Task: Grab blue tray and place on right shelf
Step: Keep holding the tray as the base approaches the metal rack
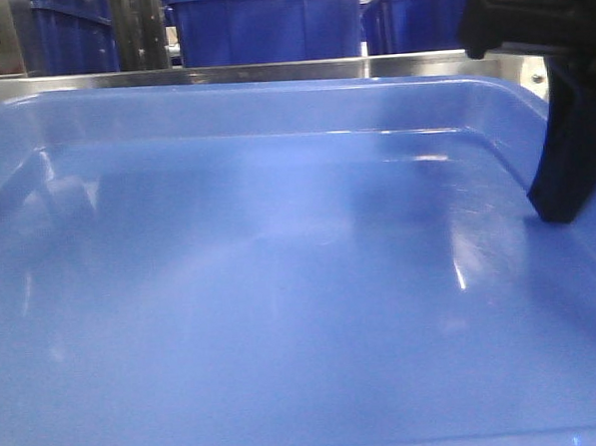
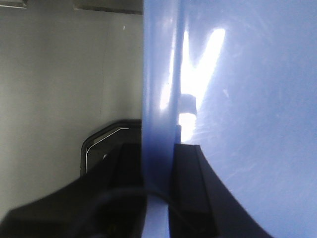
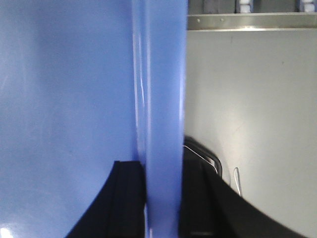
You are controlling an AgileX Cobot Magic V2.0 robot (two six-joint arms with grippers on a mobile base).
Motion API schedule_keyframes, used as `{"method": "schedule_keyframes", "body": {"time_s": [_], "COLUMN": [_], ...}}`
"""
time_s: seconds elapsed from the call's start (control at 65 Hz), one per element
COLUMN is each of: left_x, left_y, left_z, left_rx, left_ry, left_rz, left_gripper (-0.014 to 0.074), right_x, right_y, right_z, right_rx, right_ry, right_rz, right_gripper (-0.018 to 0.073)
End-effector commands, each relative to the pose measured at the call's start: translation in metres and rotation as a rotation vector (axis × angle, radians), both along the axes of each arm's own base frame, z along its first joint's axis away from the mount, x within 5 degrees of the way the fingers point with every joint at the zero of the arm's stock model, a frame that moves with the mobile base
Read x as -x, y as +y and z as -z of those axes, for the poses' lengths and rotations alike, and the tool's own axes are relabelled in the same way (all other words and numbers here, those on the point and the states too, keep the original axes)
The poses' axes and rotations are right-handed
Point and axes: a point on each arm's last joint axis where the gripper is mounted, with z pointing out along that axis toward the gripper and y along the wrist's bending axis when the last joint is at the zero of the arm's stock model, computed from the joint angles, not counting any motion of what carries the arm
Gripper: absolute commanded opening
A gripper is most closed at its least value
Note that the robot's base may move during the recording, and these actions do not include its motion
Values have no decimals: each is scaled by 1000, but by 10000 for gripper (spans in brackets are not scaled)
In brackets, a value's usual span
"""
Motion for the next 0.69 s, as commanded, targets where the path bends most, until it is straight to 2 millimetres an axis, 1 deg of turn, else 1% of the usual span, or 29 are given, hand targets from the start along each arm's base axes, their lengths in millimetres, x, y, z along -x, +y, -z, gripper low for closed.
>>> {"method": "schedule_keyframes", "body": {"time_s": [0.0,0.677], "left_x": [1,1], "left_y": [1,1], "left_z": [-12,-12], "left_rx": [14,14], "left_ry": [-46,-46], "left_rz": [7,7], "left_gripper": [-48,-48], "right_x": [-2,-2], "right_y": [-2,-2], "right_z": [-15,-15], "right_rx": [-15,-15], "right_ry": [-83,-83], "right_rz": [-10,-10], "right_gripper": [161,161]}}
